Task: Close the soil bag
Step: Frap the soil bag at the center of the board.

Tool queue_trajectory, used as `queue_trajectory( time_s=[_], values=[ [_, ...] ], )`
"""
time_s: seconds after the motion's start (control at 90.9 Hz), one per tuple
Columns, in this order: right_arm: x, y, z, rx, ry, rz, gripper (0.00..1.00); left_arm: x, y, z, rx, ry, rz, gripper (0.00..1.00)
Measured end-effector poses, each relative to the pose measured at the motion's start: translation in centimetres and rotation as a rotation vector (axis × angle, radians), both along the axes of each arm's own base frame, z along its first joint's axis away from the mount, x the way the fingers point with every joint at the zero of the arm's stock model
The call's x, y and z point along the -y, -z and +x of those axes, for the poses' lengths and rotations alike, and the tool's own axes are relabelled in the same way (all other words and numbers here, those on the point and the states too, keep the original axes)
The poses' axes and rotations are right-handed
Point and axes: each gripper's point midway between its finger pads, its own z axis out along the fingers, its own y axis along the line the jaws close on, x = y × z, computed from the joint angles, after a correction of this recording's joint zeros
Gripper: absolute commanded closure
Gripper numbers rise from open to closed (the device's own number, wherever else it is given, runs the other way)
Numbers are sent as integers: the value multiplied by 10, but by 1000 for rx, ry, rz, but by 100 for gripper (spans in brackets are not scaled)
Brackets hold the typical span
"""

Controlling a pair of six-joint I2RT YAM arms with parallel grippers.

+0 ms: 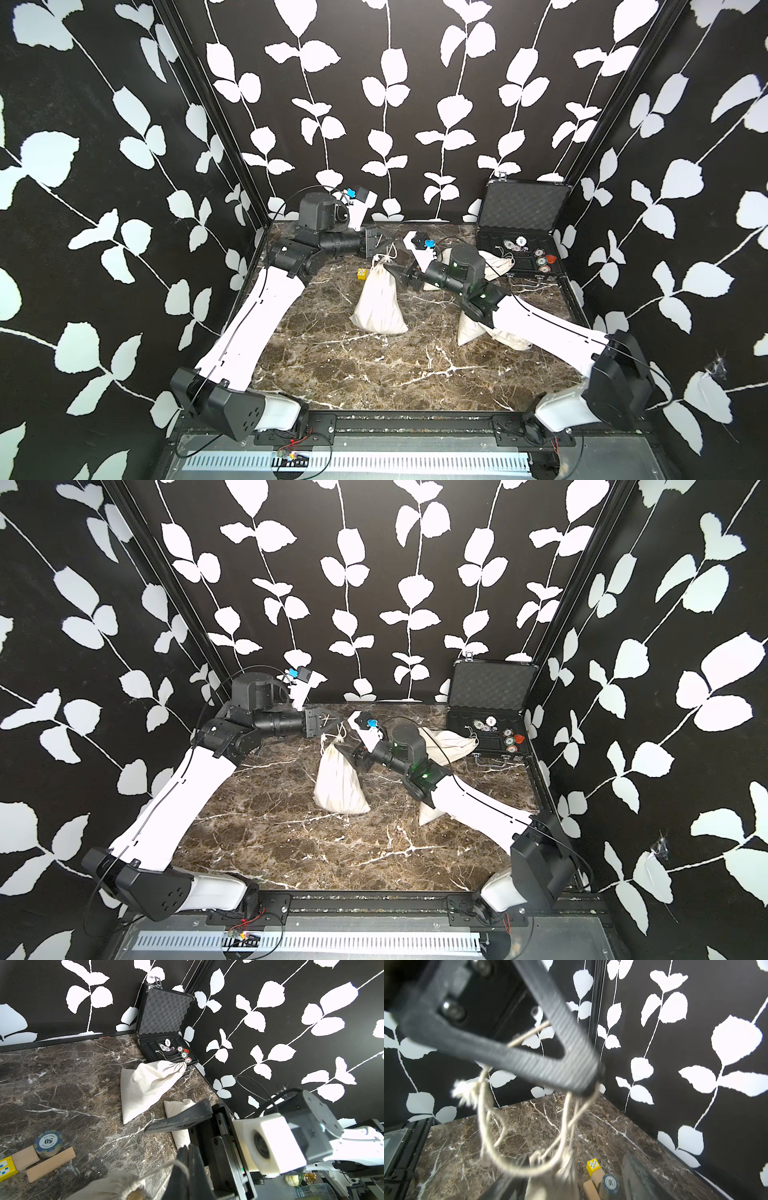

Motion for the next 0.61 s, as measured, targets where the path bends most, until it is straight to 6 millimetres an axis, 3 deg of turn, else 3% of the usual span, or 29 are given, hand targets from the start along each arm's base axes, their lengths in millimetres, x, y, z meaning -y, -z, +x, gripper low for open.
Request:
queue_trajectory(
  time_s=[0.286, 0.418, 0.605],
  values=[
    [-5, -5, 4, -7, -3, 27, 41, 2, -4, -2, -2, 12, -17, 100],
    [-14, -15, 15, 4, 4, 57, 52, 2, -4, -2, -1, 13, -18, 100],
    [-15, -21, 30, 9, 61, 74, 78, 2, -3, -2, -6, 14, -20, 100]
  ],
)
